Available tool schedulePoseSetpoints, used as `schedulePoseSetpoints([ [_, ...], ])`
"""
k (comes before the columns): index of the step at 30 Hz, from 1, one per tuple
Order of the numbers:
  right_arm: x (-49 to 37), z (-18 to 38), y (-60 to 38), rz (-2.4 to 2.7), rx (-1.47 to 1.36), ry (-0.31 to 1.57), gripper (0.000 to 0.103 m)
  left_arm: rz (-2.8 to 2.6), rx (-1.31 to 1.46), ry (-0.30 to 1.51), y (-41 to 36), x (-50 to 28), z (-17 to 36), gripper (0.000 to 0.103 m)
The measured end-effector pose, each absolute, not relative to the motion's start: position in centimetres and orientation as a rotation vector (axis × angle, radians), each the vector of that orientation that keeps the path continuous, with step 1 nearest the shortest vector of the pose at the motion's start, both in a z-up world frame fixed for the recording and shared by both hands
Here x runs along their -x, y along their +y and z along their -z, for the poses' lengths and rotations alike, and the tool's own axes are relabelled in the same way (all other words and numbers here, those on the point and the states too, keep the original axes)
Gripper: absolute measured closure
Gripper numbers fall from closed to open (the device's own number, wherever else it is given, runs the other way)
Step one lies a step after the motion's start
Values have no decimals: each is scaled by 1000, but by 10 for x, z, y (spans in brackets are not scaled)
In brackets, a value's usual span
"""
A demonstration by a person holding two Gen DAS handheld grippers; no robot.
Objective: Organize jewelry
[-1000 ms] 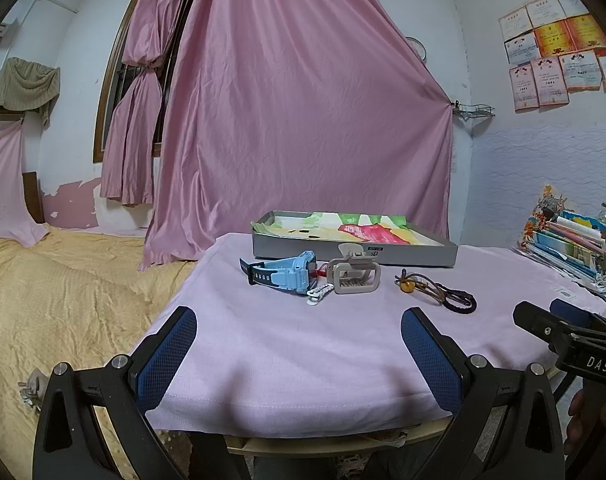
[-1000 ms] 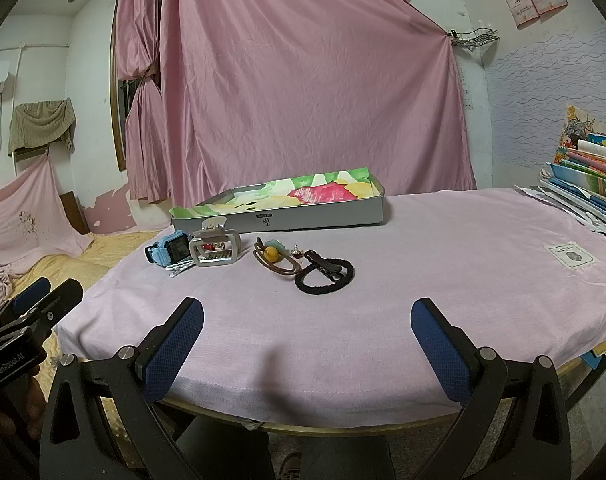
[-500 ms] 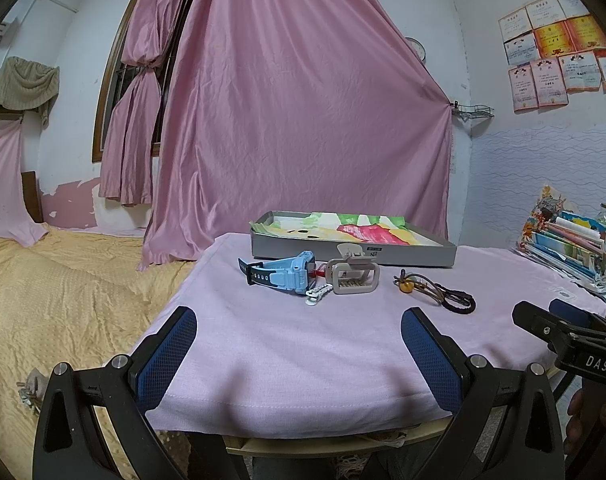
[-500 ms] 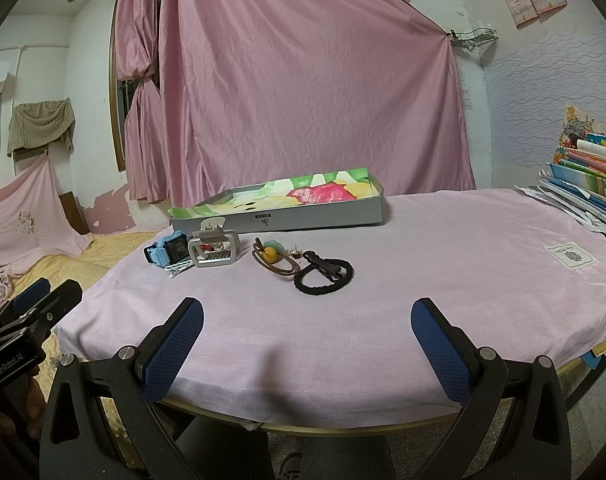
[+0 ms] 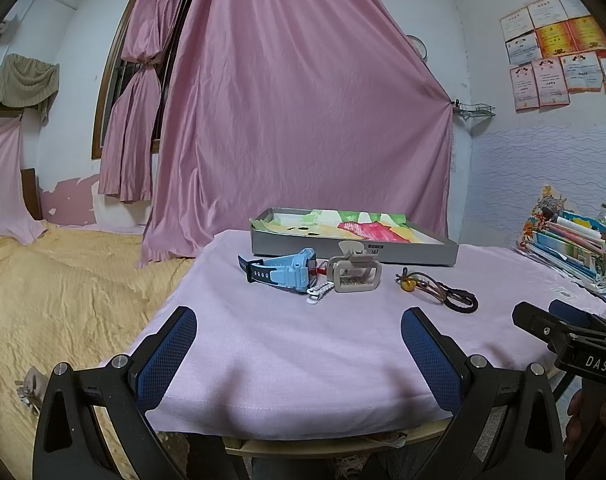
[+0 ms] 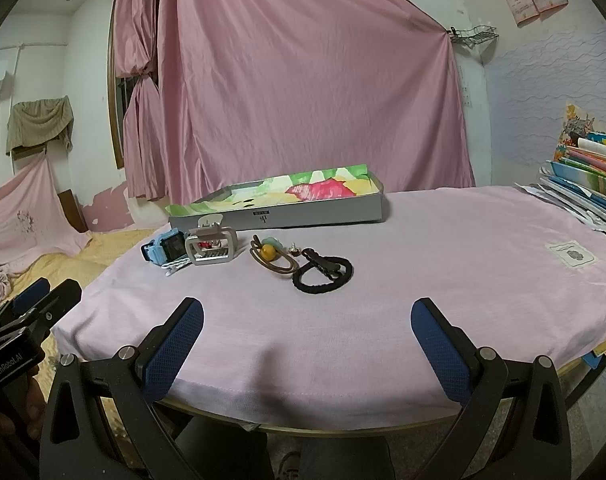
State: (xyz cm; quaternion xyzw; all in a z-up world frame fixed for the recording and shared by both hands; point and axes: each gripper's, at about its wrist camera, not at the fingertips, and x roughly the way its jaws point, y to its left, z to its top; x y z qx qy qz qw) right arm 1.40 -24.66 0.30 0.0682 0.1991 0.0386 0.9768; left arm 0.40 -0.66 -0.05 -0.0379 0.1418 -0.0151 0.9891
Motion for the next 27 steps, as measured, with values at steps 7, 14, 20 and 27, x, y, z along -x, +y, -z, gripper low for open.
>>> schedulePoseSetpoints([
  [7,-18,0,-242,-73,-136,411,1,31,80,295,-6,-9,2,0],
  [14,-22,3,-241,-63,-138,419,1,31,83,305,-3,-14,4,0],
  [20,-26,3,-243,-60,-144,425,1,31,85,312,-2,-19,5,0],
  [27,-30,-2,-243,-42,-122,403,1,30,100,327,2,-31,2,0],
])
